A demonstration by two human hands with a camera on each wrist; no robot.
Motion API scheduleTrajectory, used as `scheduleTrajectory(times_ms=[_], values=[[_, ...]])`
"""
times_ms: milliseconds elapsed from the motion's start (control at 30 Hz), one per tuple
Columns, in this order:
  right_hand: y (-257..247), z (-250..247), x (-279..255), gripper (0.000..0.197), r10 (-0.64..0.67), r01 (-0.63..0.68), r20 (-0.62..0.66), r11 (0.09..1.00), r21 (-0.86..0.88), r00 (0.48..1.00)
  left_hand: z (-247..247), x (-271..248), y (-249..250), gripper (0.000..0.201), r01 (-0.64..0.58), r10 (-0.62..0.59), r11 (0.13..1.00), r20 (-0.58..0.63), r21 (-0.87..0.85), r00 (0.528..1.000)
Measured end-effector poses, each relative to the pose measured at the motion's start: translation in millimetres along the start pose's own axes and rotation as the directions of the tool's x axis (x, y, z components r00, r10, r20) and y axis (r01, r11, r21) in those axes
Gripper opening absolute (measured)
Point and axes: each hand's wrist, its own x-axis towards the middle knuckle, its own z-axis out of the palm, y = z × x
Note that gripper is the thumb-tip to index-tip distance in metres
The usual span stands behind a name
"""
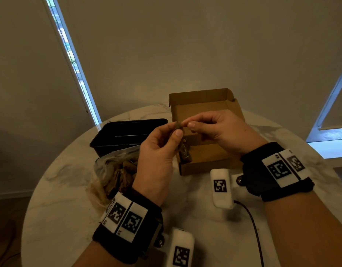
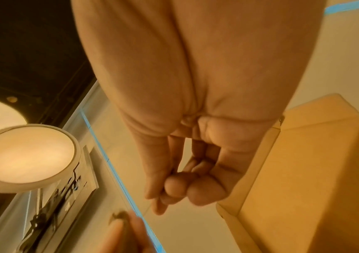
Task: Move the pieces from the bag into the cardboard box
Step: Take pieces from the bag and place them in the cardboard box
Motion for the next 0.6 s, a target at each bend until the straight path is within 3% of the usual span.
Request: scheduleTrajectory(times_ms=[100,333,467,600], values=[[-0.1,0.8,0.3,0.019,0.040,-0.045,0.048,0.992,0.114,0.998,-1.5,1.3,-1.2,0.023,0.005,-0.007,1.000,-0.052,-0.029,0.999],[-3.4,-2.6,-0.8,0.026,0.033,-0.077,0.157,0.957,0.281,0.987,-4.3,1.1,1.0,0.018,-0.032,0.030,0.997,-0.037,-0.076,0.999],[-5.5,2.9,-0.5,0.032,-0.003,-0.041,0.146,0.955,0.293,0.989,-3.7,0.9,0.5,0.020,-0.048,0.046,0.995,-0.032,-0.085,0.998],[-4.0,6.6,1.7,0.033,0.013,-0.028,0.079,0.980,0.195,0.997,-0.5,-0.7,-2.6,0.023,-0.059,0.056,0.997,-0.066,-0.049,0.996]])
